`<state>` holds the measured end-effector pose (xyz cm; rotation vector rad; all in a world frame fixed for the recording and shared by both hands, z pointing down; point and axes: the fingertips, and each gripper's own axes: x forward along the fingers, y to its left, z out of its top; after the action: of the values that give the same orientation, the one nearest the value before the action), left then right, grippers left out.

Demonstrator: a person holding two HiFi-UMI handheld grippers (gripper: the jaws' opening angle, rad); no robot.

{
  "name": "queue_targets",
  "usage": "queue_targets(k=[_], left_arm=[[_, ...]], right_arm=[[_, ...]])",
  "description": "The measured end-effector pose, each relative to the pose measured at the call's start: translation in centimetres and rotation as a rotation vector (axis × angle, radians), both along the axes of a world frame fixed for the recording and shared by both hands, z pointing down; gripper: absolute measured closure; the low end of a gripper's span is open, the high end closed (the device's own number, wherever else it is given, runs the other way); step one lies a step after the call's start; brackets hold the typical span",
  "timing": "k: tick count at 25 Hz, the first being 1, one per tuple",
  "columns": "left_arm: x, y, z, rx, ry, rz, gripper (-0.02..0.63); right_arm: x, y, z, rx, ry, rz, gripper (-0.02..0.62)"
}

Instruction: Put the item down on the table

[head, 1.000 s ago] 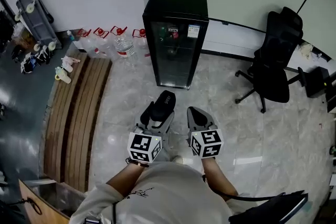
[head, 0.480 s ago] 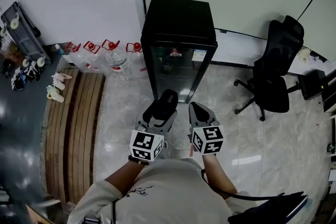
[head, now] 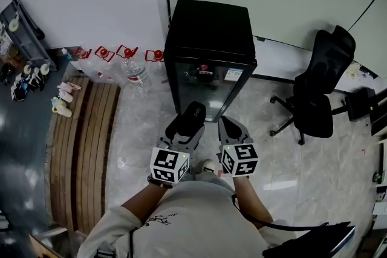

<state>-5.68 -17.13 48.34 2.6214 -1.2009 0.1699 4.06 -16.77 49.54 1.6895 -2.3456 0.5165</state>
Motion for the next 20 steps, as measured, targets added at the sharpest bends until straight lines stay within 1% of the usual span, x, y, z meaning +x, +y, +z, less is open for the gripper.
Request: queue_targets(k=[4,7,10,15,18,20], left_arm=[[0.4,-2.2,-1.3,0.003,0.018,-0.034,0.27],[0.8,-5.0,-3.4,0.031,0.026,-0.047,0.27],[1.4,-8.2,-5.2,0.052,0.018,-0.049,0.27],[2.6,-13.4,-6.8,0.064,0.005,-0.06,0.27],[3.1,-16.5,-7.7,0.07,-0.001,-0.068,0.27],[3.5,-18.5,-7.9,0.083,-0.022,-0.069,0.27]], right_arm=[[0.4,-2.2,-0.7,0.0,0.005,-0.034,0.59],[0.5,-4.8,-2.4,0.018,0.002,-0.07,0.589],[0.8,-8.0,-4.5,0.049,0.01,-0.1,0.589],[1.3,-13.1,-6.7,0.074,0.021,-0.128,0.589],[1.6,-16.3,-7.1,0.067,0.024,-0.133,0.589],[1.5,-18.2,-6.8,0.048,0.032,-0.139,0.589]])
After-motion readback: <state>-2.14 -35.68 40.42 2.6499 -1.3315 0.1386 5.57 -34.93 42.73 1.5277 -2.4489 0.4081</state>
